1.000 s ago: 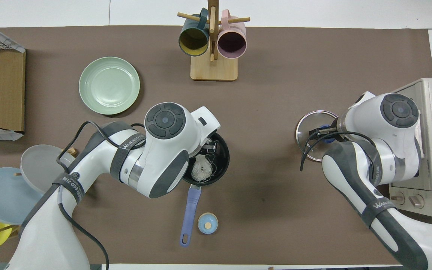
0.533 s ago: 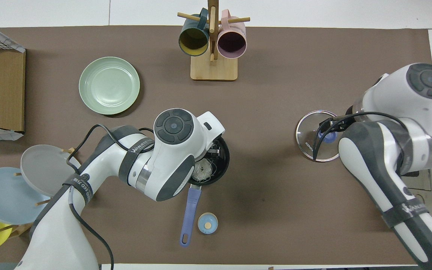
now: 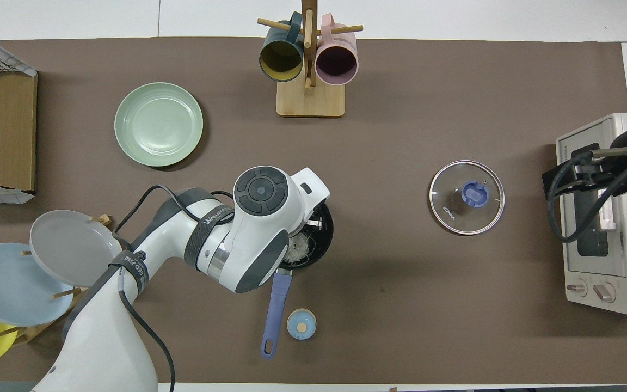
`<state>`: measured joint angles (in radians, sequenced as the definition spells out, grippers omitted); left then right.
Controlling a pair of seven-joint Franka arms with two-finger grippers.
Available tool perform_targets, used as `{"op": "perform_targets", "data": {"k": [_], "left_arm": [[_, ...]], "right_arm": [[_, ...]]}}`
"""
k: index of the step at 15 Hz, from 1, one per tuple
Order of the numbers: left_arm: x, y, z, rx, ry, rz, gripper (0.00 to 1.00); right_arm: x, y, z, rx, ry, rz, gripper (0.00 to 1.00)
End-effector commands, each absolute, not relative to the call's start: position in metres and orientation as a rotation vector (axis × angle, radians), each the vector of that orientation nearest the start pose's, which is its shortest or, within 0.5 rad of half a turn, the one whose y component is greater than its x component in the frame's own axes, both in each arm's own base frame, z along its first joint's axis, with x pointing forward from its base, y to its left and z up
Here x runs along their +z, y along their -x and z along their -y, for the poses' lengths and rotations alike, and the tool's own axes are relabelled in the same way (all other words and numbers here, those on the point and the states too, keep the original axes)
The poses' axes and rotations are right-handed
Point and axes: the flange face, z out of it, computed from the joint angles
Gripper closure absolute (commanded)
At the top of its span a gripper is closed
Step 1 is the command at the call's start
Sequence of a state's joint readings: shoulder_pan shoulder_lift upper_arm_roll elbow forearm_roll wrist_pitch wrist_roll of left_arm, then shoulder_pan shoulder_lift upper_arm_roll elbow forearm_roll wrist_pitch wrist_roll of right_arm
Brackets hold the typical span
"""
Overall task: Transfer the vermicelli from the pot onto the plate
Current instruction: 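Carry the vermicelli with the left gripper onto the green plate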
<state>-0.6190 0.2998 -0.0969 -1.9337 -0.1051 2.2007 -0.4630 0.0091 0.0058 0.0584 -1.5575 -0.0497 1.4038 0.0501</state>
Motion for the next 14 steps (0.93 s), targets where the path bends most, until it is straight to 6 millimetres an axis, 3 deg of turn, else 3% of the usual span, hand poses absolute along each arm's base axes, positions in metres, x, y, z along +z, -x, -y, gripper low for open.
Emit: {"op": "perform_targets", "data": {"k": [1,4,8,12,14], "left_arm": [[0.332,-0.459,0.401,0.131,3.215,-0.293,1.0],[0.35,-0.462,0.396,0.146,3.211,-0.294,1.0],[0.424,-0.473,0.384,0.243,3.19,-0.282,1.0],[0.51,-0.497,0.345,0.292,3.212,-0.259,1.0],[0.548,-0.524,0.306,0.277,3.261,-0.225,1.0]], "right_arm": [[0.616,-0.538,-0.013,0.242,3.165,-0.016,0.0],[0.616,-0.543,-0.001,0.201,3.162,-0.051,0.0],[0.621,-0.546,-0.007,0.186,3.163,-0.042,0.0],[0.622,-0.546,-0.004,0.186,3.163,-0.052,0.0],[0.622,-0.545,-0.005,0.191,3.163,-0.047,0.0]]}}
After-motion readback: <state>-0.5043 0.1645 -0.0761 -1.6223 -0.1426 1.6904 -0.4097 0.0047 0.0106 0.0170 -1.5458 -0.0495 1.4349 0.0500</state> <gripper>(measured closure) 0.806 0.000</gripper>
